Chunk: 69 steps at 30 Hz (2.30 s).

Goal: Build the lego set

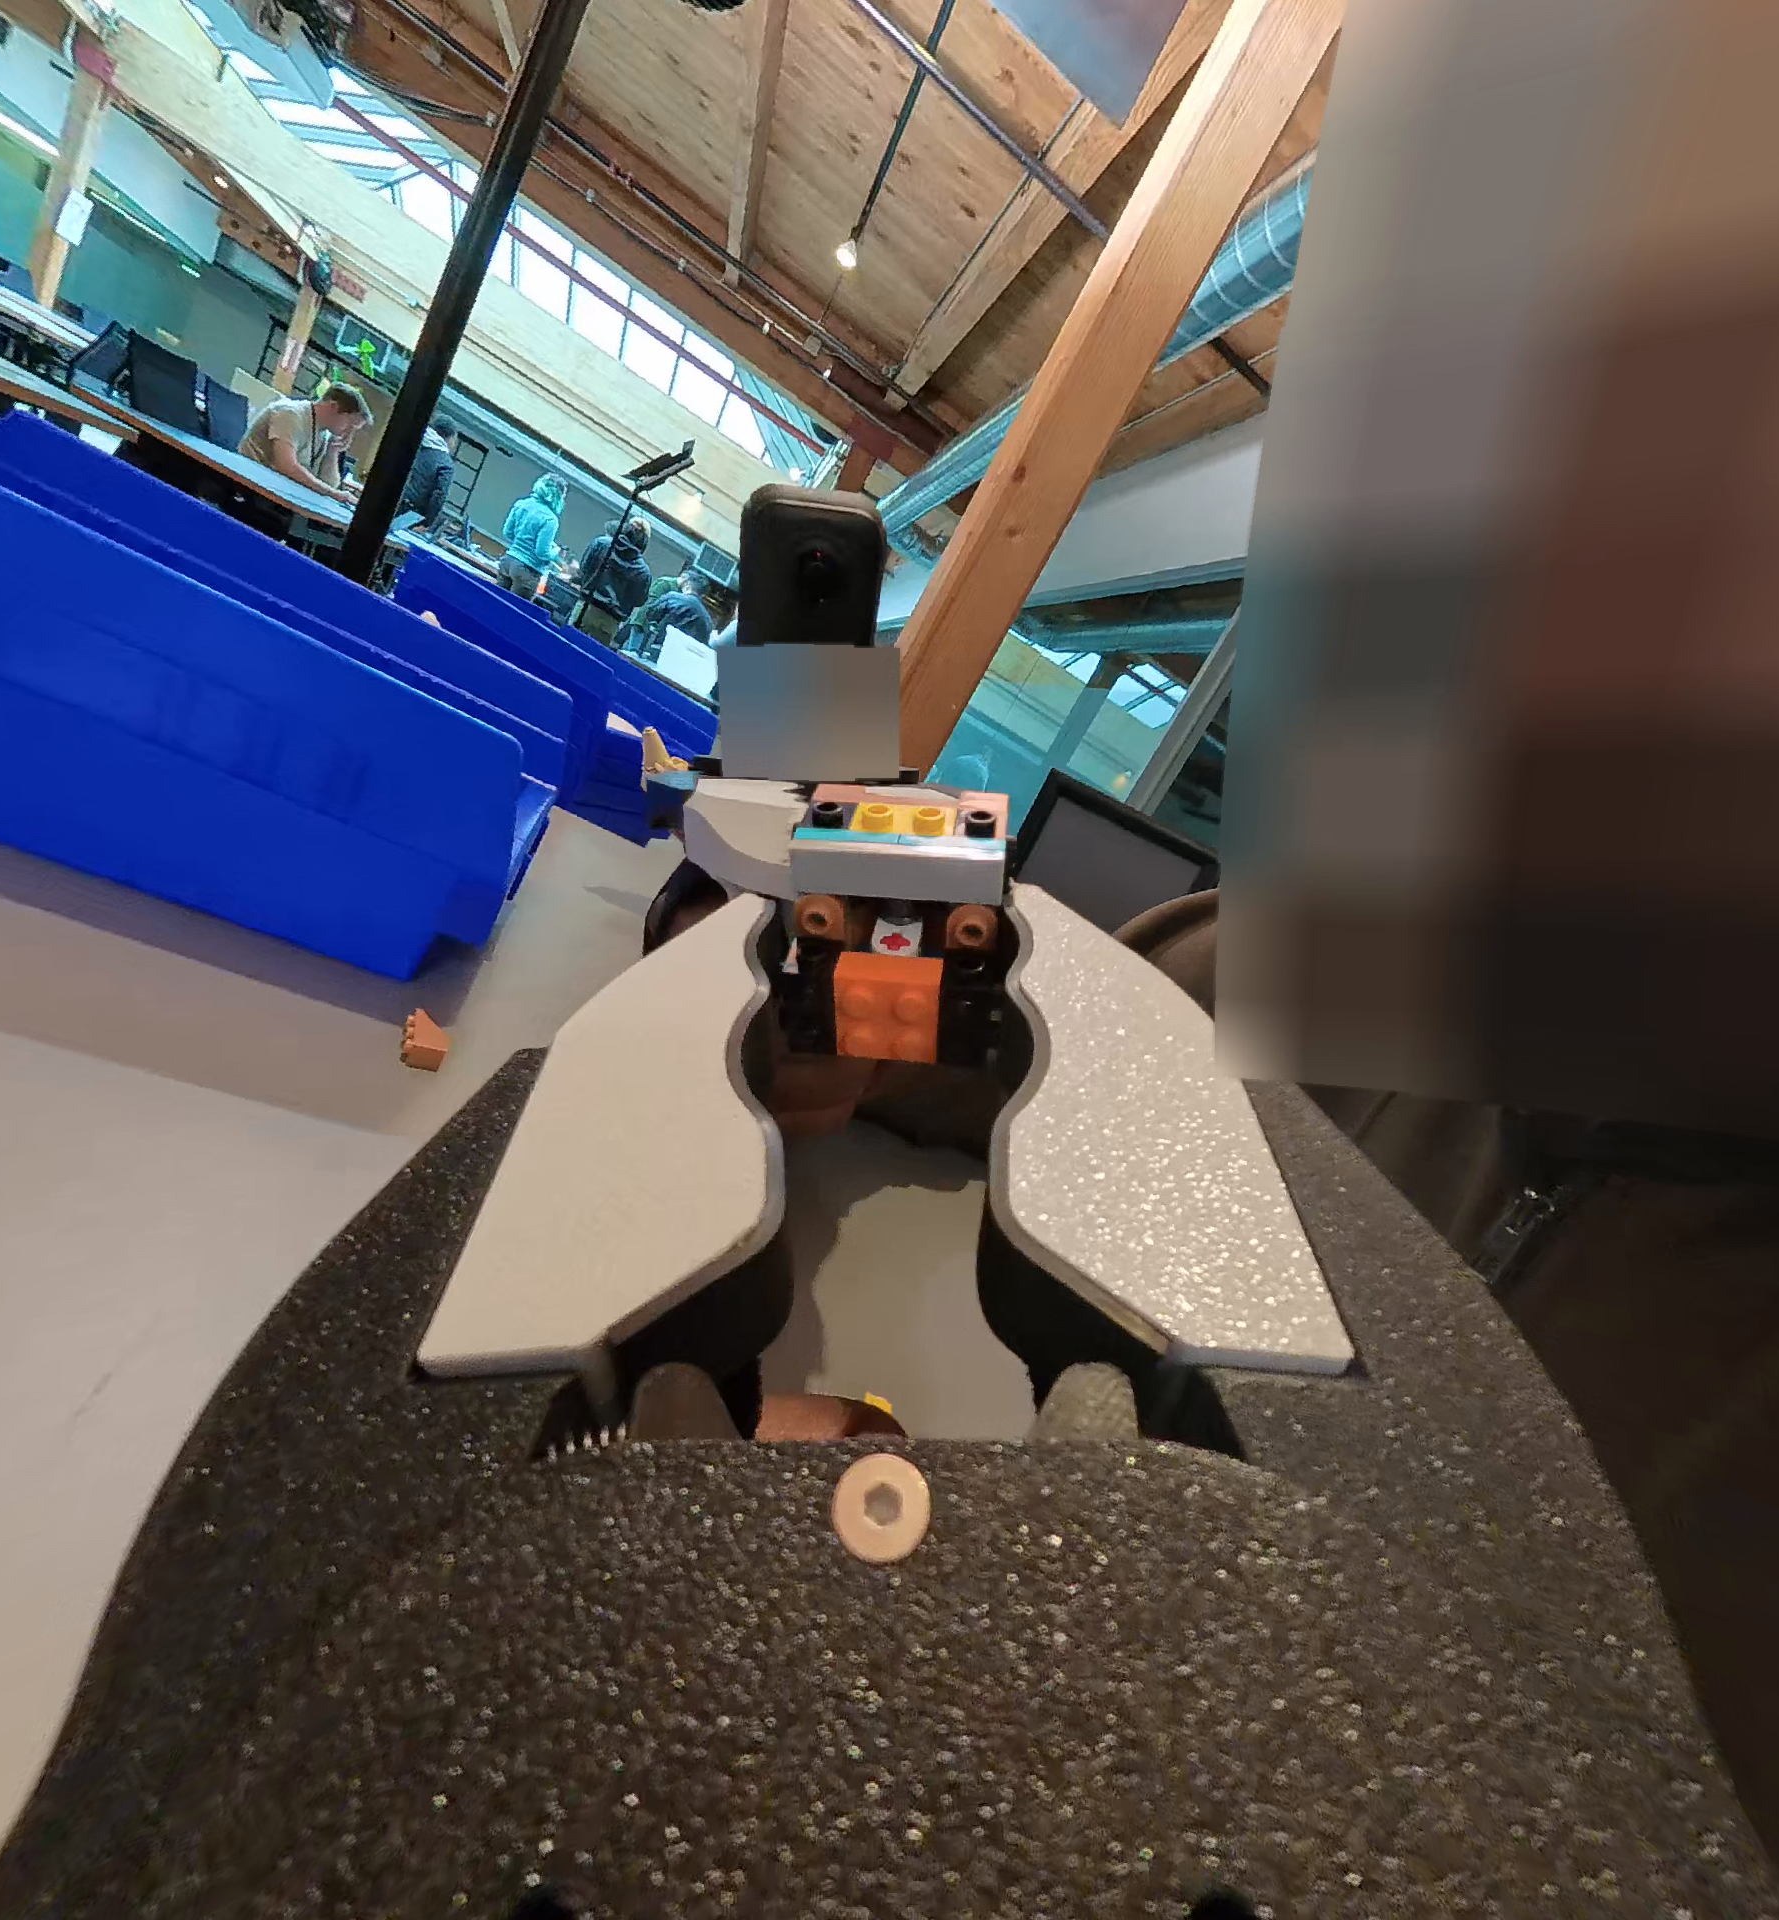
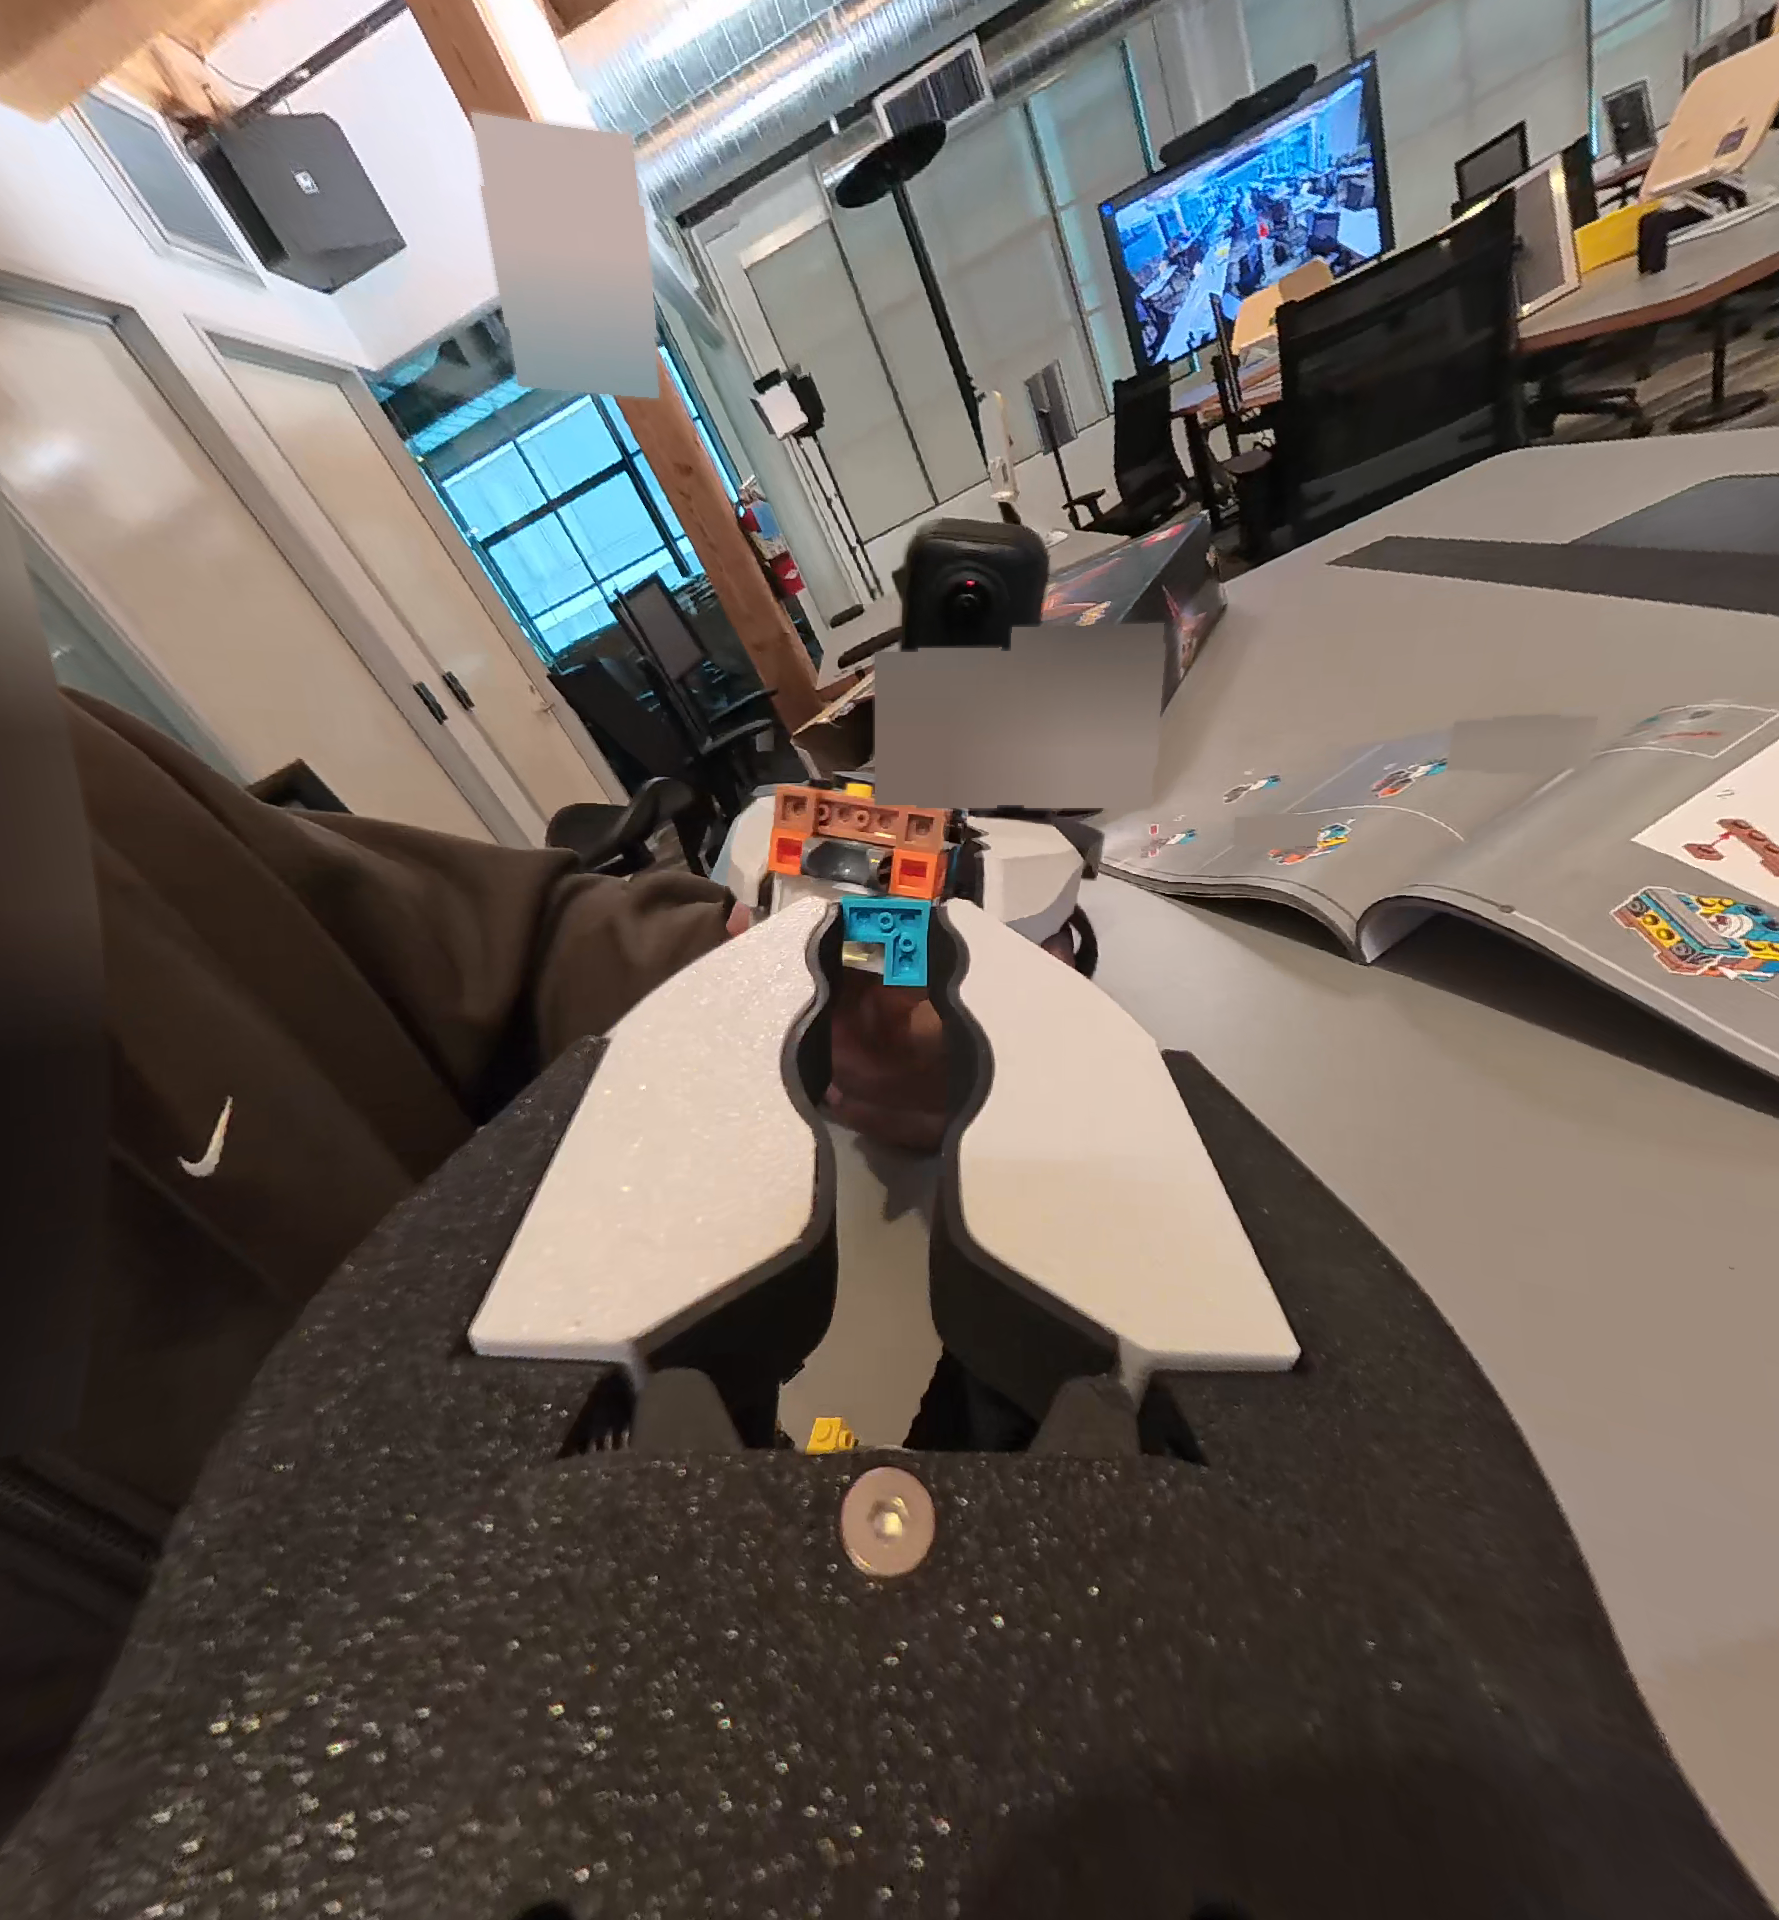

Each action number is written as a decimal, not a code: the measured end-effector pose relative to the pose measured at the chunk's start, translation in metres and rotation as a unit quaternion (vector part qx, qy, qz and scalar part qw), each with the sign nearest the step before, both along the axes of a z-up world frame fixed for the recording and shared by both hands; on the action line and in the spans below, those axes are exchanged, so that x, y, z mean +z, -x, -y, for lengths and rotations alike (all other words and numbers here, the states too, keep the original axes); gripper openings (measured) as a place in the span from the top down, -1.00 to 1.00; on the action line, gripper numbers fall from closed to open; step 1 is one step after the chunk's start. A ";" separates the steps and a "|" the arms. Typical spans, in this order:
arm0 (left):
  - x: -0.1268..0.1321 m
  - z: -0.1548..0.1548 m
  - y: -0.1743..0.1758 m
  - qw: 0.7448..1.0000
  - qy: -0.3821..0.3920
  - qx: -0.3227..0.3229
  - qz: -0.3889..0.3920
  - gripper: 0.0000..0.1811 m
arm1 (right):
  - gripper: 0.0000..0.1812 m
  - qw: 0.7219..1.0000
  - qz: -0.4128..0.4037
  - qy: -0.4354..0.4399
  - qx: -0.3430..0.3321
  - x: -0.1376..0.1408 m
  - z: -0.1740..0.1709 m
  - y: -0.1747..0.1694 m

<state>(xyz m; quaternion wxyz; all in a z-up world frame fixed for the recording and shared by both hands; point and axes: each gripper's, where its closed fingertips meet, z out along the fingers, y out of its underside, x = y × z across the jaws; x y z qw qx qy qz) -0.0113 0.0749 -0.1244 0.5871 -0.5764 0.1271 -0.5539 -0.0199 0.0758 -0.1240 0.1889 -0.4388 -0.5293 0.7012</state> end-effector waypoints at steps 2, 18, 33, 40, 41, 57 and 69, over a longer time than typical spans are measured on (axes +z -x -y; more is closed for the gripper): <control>0.000 -0.001 0.001 1.000 0.003 0.000 0.007 0.56 | 0.83 1.000 -0.004 0.000 -0.002 0.001 0.000 0.000; 0.008 -0.006 0.023 0.998 0.009 0.034 0.054 0.56 | 0.83 0.913 0.143 -0.381 -0.021 -0.101 -0.019 0.002; 0.000 -0.015 0.031 0.992 0.066 0.027 0.103 0.56 | 0.66 0.878 0.150 -0.454 0.007 -0.122 -0.020 -0.005; -0.014 -0.019 0.018 0.983 0.144 -0.008 0.114 0.56 | 0.47 0.859 -0.055 -0.492 -0.131 -0.044 -0.034 0.007; -0.016 -0.019 0.014 0.982 0.151 -0.018 0.114 0.56 | 0.45 0.850 -0.080 -0.502 -0.135 -0.038 -0.031 0.005; -0.033 -0.015 -0.015 0.983 0.181 -0.037 0.019 0.55 | 0.59 0.843 -0.124 -0.513 -0.105 -0.037 -0.011 0.001; -0.002 -0.012 0.010 0.987 -0.028 0.108 -0.112 0.38 | 0.59 0.987 0.015 -0.153 -0.047 -0.029 -0.013 0.006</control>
